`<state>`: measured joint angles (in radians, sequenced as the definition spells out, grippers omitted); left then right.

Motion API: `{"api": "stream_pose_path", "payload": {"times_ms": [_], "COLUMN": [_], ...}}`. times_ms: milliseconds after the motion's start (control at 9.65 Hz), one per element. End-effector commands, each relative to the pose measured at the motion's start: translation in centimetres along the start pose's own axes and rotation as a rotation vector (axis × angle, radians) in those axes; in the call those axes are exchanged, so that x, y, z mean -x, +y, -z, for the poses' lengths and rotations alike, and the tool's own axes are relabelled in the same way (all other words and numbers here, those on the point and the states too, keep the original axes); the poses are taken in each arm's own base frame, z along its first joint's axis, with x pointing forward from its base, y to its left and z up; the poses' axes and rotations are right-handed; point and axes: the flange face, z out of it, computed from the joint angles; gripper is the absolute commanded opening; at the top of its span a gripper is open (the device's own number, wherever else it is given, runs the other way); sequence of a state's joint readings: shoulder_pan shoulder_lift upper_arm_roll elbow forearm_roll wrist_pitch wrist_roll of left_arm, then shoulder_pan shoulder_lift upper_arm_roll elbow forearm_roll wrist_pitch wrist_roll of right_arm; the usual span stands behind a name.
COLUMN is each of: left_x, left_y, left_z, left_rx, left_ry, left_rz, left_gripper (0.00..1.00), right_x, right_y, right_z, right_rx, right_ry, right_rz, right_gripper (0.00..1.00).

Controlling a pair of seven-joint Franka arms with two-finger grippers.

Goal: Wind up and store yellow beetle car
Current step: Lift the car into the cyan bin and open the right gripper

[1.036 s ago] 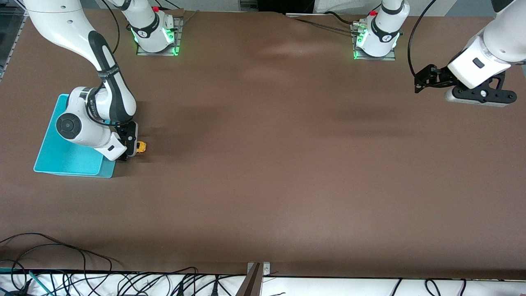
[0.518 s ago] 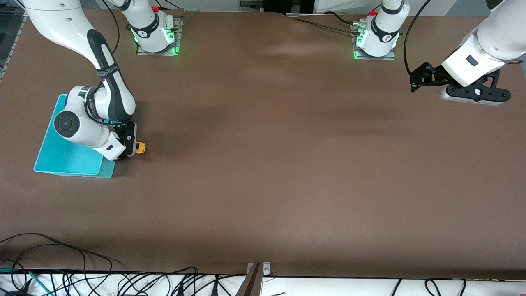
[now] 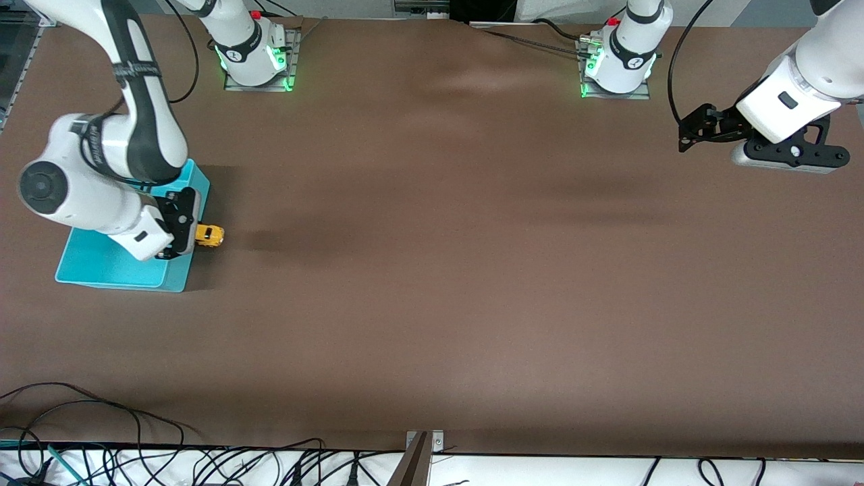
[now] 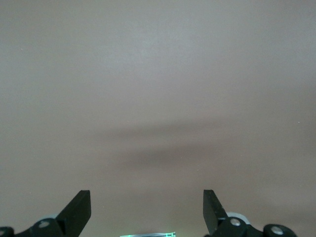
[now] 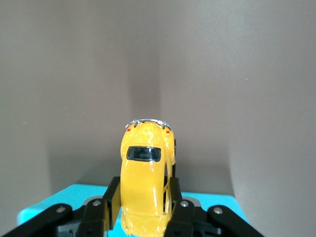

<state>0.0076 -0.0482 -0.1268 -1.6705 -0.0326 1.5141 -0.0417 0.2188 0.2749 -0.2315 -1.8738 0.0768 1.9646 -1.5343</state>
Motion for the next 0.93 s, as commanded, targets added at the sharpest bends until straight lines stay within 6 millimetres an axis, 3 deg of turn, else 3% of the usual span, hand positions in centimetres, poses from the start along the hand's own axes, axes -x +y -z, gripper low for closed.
{"api": "stream_pose_path", "payload": {"times_ms": [0, 207, 414, 622, 829], "left_x": [-0.3, -0.3, -0.3, -0.3, -0.3], "left_y": [0.2, 0.6, 0.5, 0.5, 0.5], "left_z": [0.8, 0.9, 0.9, 0.9, 0.9], "left_rx": [0.019, 0.019, 0.019, 0.018, 0.018], "left_ry": [0.017, 0.021, 0.021, 0.021, 0.020], "left_rz": [-0.013, -0.010, -0.009, -0.009, -0.009], "left_gripper": [1.00, 1.00, 1.00, 1.00, 1.00], "right_x": [5.0, 12.0, 16.4, 17.3, 17.5], "right_y": [-0.6, -0.8, -1.9, -2.9, -3.6], "right_z": [2.2, 0.9, -2.8, -6.5, -8.8], "right_rx": [-0.029, -0.022, 0.022, 0.068, 0.079], "right_ry": [0.015, 0.004, -0.010, -0.027, -0.039], "right_rz": [-0.049, -0.036, -0.047, -0.057, -0.043], "right_gripper": [0.00, 0.00, 0.00, 0.00, 0.00]}}
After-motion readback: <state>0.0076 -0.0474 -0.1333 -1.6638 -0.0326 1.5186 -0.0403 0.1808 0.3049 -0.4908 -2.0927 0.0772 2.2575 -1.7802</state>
